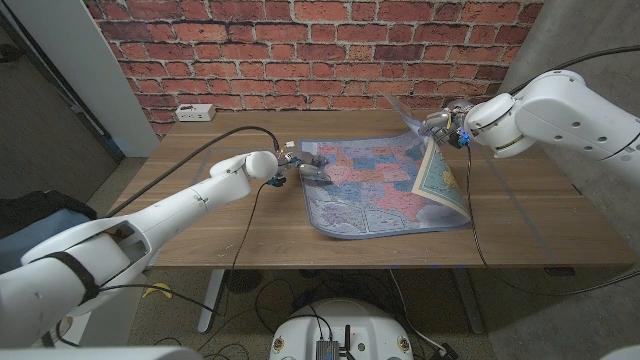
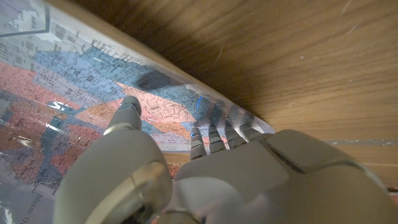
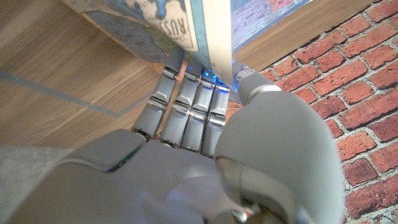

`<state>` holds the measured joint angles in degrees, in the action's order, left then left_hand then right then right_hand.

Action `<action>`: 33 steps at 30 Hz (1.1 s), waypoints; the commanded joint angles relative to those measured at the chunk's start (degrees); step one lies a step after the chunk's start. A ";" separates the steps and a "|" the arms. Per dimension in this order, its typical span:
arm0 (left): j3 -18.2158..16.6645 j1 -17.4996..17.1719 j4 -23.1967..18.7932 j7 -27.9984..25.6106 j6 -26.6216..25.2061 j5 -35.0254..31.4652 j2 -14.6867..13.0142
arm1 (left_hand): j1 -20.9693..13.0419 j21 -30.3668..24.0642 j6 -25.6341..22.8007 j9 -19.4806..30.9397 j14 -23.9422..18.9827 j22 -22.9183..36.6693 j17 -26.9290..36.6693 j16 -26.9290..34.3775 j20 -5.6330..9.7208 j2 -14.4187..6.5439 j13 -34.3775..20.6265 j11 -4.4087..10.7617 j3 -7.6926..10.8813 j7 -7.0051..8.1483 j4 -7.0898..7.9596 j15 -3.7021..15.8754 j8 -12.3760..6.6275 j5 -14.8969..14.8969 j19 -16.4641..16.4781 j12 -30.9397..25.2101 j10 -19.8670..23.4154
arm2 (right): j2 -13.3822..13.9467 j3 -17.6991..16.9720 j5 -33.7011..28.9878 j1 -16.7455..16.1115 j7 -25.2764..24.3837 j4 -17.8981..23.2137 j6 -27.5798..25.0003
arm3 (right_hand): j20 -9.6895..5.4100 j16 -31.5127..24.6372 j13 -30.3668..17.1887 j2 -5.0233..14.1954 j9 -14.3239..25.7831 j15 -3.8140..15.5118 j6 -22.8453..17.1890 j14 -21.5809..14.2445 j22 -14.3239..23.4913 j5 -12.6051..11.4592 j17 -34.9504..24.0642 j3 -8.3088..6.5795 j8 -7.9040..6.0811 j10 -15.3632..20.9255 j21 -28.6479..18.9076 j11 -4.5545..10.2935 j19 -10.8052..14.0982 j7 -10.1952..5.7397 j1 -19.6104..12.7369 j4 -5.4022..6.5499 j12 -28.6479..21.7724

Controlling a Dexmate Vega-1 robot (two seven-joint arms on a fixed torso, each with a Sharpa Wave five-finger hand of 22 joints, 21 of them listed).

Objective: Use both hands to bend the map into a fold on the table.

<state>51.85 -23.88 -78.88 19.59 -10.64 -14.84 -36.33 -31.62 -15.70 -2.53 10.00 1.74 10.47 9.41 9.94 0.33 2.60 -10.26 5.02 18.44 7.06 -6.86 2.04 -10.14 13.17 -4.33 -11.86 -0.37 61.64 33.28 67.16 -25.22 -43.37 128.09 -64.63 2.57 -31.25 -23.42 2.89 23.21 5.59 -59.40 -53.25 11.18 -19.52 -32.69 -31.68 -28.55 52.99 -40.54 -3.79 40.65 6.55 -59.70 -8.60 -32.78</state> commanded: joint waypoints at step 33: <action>-1.07 -2.85 -5.89 -0.65 -3.30 -0.25 -2.30 | -0.14 0.09 1.16 0.15 0.53 0.23 0.28 0.24 -2.75 -0.55 -0.23 0.06 -0.92 0.52 -0.03 1.54 -0.09 -0.09 3.39 0.46 -1.12 | -12.65 -4.34 -13.76 -8.54 41.85 -10.97 19.81 | -0.12 2.59 0.94 0.94 1.11 -0.18 0.51 -2.23 -0.18 -0.63 -0.26 -1.09 0.59 -1.01 -2.87 -0.27 0.66 0.25 0.34 -0.54 -0.04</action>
<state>51.28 -25.71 -82.83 19.30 -13.13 -15.08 -37.81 -31.62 -15.28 -1.50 10.00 1.87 10.40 9.44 9.99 0.34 2.60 -10.25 5.01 17.80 7.47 -6.89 2.14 -10.13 13.17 -4.33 -11.43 -0.98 53.09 29.36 54.63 -32.32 1.13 118.02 -45.28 2.66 -29.00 -22.53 3.19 24.29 4.19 -58.69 -54.67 10.92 -19.94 -32.81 -32.65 -28.22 52.47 -43.04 -3.89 41.16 6.64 -59.42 -9.03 -32.73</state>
